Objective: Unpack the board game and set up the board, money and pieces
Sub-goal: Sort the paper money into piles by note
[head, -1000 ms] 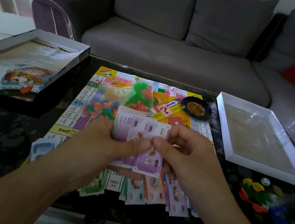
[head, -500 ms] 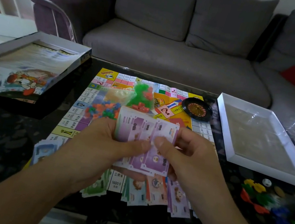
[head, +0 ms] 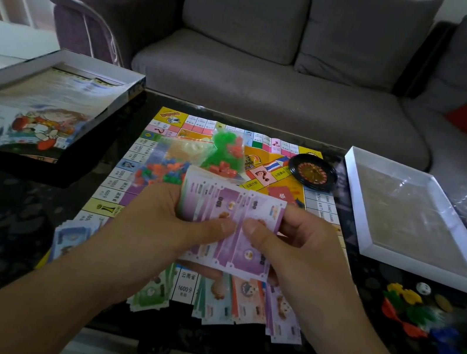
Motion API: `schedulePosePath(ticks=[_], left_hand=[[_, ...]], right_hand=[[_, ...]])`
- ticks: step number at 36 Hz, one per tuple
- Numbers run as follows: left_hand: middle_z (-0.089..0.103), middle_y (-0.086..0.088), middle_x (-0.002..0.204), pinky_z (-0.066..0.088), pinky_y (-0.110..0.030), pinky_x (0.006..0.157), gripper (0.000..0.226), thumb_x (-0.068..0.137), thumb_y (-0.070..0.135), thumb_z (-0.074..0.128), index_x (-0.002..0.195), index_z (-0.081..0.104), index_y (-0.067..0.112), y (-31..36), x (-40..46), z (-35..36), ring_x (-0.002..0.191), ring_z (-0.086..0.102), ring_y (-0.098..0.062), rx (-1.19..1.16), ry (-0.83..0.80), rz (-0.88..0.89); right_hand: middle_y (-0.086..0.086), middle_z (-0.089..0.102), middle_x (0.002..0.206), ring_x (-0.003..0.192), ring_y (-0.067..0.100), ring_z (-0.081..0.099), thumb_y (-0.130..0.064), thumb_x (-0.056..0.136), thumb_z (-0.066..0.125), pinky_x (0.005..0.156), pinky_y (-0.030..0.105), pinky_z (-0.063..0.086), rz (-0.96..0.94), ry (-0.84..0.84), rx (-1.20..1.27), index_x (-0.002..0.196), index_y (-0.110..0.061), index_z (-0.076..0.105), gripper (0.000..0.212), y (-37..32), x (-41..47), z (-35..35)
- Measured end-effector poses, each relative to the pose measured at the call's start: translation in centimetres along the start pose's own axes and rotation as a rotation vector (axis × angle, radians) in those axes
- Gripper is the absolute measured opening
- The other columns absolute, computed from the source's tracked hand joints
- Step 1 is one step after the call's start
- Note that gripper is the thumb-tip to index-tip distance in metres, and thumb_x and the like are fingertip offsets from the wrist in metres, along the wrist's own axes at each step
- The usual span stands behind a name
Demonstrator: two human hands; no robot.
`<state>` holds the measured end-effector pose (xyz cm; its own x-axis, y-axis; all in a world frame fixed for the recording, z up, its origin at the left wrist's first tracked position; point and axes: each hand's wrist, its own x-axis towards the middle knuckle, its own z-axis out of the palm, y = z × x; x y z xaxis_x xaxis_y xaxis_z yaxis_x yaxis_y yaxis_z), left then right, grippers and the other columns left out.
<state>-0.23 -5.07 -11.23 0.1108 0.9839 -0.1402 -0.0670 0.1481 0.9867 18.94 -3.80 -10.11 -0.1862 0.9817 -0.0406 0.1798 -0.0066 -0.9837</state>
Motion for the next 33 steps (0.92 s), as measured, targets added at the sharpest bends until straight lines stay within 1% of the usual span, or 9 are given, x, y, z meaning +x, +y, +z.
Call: schedulePosePath(ticks=[4, 8, 11, 13, 15, 19, 22, 26, 33], left_hand=[[0.081, -0.011, 0.102, 0.063, -0.049, 0.080, 0.018, 0.088, 0.011, 0.076, 0.103, 0.082, 0.019, 0.1, -0.1, 0.1, 0.092, 0.079, -0.033, -0.001, -0.001, 0.022], [0.081, -0.012, 0.098, 0.066, -0.047, 0.069, 0.016, 0.084, 0.017, 0.079, 0.099, 0.082, 0.020, 0.2, -0.1, 0.3, 0.087, 0.079, -0.033, -0.009, 0.011, -0.016], [0.080, -0.015, 0.102, 0.062, -0.052, 0.083, 0.014, 0.091, 0.022, 0.073, 0.100, 0.082, 0.016, 0.1, 0.0, 0.2, 0.093, 0.078, -0.036, -0.061, 0.002, -0.066], [0.079, -0.016, 0.105, 0.059, -0.055, 0.090, 0.017, 0.095, 0.018, 0.068, 0.103, 0.081, 0.011, 0.1, 0.1, 0.0, 0.096, 0.077, -0.037, -0.104, 0.020, -0.079], [0.079, -0.017, 0.106, 0.059, -0.057, 0.090, 0.018, 0.097, 0.013, 0.066, 0.108, 0.079, 0.009, 0.1, 0.2, -0.1, 0.098, 0.077, -0.038, -0.093, 0.026, -0.062], [0.080, -0.015, 0.101, 0.065, -0.051, 0.067, 0.017, 0.094, 0.009, 0.068, 0.105, 0.080, 0.014, 0.1, 0.0, 0.1, 0.090, 0.078, -0.036, -0.064, 0.024, -0.009], [0.081, -0.012, 0.098, 0.065, -0.048, 0.065, 0.017, 0.092, 0.010, 0.071, 0.103, 0.081, 0.019, 0.0, 0.0, 0.2, 0.087, 0.079, -0.034, -0.036, 0.040, 0.018], [0.081, -0.010, 0.097, 0.065, -0.045, 0.061, 0.018, 0.089, 0.009, 0.075, 0.104, 0.080, 0.018, 0.0, -0.1, 0.4, 0.085, 0.079, -0.032, -0.012, 0.063, 0.032], [0.081, -0.008, 0.094, 0.061, -0.033, 0.050, 0.022, 0.084, 0.008, 0.080, 0.104, 0.079, 0.017, -0.2, -0.1, 0.4, 0.080, 0.080, -0.030, 0.001, 0.132, 0.048]], right_hand=[[-0.002, 0.081, 0.090, 0.075, 0.012, 0.077, -0.013, 0.097, 0.071, 0.052, 0.014, 0.051, 0.020, -0.003, 0.026, 0.104, -0.025, 0.081, 0.016, 0.2, 0.0, 0.0], [0.001, 0.081, 0.090, 0.076, 0.016, 0.078, -0.015, 0.098, 0.070, 0.053, 0.018, 0.053, 0.014, -0.002, 0.022, 0.103, -0.024, 0.081, 0.015, 0.4, 0.1, 0.0], [0.001, 0.081, 0.091, 0.084, 0.022, 0.079, -0.019, 0.098, 0.071, 0.073, 0.043, 0.065, 0.013, 0.025, -0.029, 0.099, -0.028, 0.082, 0.014, 0.7, 0.2, -0.1], [0.003, 0.081, 0.091, 0.084, 0.025, 0.078, -0.020, 0.097, 0.072, 0.080, 0.054, 0.064, 0.016, 0.063, -0.052, 0.095, -0.026, 0.083, 0.012, 0.9, 0.4, -0.2], [0.003, 0.080, 0.089, 0.083, 0.025, 0.078, -0.020, 0.097, 0.073, 0.076, 0.052, 0.064, 0.015, 0.082, -0.053, 0.093, -0.024, 0.082, 0.011, 1.0, 0.5, -0.4], [0.002, 0.081, 0.090, 0.083, 0.024, 0.078, -0.021, 0.097, 0.072, 0.065, 0.034, 0.058, 0.020, 0.040, -0.027, 0.097, -0.027, 0.082, 0.012, 1.0, 0.5, -0.3], [-0.002, 0.081, 0.092, 0.085, 0.021, 0.079, -0.018, 0.098, 0.071, 0.075, 0.043, 0.064, 0.001, 0.010, -0.025, 0.099, -0.031, 0.081, 0.017, 1.1, 0.5, 0.0], [-0.004, 0.082, 0.094, 0.086, 0.018, 0.079, -0.016, 0.098, 0.071, 0.074, 0.041, 0.064, -0.013, 0.000, -0.010, 0.104, -0.029, 0.081, 0.018, 1.0, 0.4, 0.1], [0.000, 0.082, 0.094, 0.088, 0.021, 0.080, -0.015, 0.098, 0.070, 0.086, 0.054, 0.063, 0.008, -0.011, 0.000, 0.102, -0.025, 0.082, 0.016, 0.9, 0.4, 0.2]])
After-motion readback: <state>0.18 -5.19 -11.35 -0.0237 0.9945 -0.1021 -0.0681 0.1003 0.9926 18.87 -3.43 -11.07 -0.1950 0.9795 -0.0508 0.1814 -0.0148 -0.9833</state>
